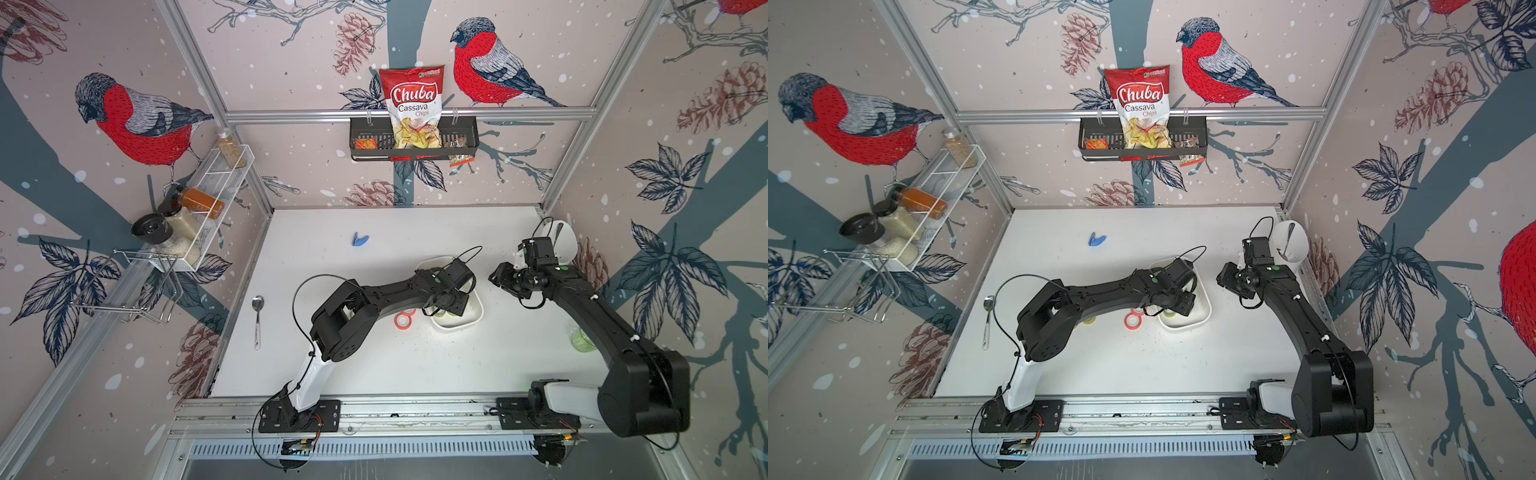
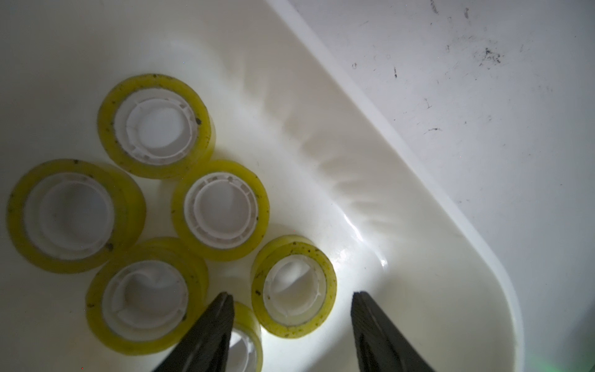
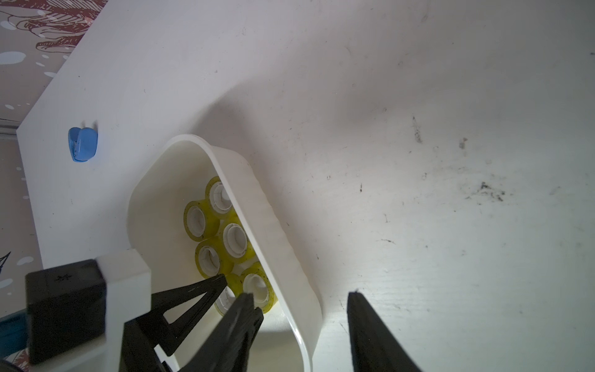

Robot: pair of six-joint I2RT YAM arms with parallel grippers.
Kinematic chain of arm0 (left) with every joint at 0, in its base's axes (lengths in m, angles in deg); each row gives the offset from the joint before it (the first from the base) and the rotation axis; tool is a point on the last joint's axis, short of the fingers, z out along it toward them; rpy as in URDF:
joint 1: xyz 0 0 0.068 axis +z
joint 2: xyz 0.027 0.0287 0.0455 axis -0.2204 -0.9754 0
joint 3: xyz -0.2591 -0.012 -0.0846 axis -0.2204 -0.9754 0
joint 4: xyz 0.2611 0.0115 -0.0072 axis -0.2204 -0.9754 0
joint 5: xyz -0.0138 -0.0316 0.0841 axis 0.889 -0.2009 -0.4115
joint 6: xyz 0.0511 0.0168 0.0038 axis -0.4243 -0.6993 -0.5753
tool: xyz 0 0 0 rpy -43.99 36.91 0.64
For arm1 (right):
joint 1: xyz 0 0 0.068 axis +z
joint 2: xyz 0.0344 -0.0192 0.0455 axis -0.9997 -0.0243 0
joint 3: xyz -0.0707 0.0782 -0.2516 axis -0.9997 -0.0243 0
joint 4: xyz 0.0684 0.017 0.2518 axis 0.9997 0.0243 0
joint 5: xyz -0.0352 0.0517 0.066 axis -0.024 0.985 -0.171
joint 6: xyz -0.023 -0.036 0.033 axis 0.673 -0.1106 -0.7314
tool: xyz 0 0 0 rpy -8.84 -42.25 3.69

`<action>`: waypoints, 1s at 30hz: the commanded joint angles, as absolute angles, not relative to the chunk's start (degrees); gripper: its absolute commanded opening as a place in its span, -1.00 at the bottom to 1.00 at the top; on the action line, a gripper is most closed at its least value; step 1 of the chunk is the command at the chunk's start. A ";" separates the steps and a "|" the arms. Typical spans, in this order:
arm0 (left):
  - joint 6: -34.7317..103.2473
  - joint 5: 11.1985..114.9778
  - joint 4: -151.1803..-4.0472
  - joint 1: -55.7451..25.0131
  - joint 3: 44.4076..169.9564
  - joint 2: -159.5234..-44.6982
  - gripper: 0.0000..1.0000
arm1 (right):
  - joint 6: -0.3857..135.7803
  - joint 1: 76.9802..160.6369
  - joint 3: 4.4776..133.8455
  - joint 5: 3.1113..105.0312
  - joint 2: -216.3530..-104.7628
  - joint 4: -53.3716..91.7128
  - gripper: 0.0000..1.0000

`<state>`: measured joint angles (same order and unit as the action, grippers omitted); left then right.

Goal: Put the transparent tape into the storage box
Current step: Place the tape in the storage box.

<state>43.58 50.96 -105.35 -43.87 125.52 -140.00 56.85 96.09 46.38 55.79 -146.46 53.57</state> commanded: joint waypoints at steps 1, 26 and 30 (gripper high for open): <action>44.00 50.14 -105.88 -44.04 126.02 -138.78 0.29 | 58.34 96.16 47.05 56.14 -145.88 53.44 0.04; 50.76 49.79 -101.48 -30.45 93.70 -105.15 0.41 | 68.32 121.30 63.26 49.54 -155.35 58.66 0.11; 51.08 50.44 -101.92 -25.70 87.23 -98.71 0.40 | 70.27 126.13 65.86 51.58 -159.38 59.24 0.11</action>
<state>50.23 49.43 -102.68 -27.71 89.93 -101.57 67.67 123.87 64.42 49.75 -157.25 58.19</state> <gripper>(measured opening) 0.701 0.556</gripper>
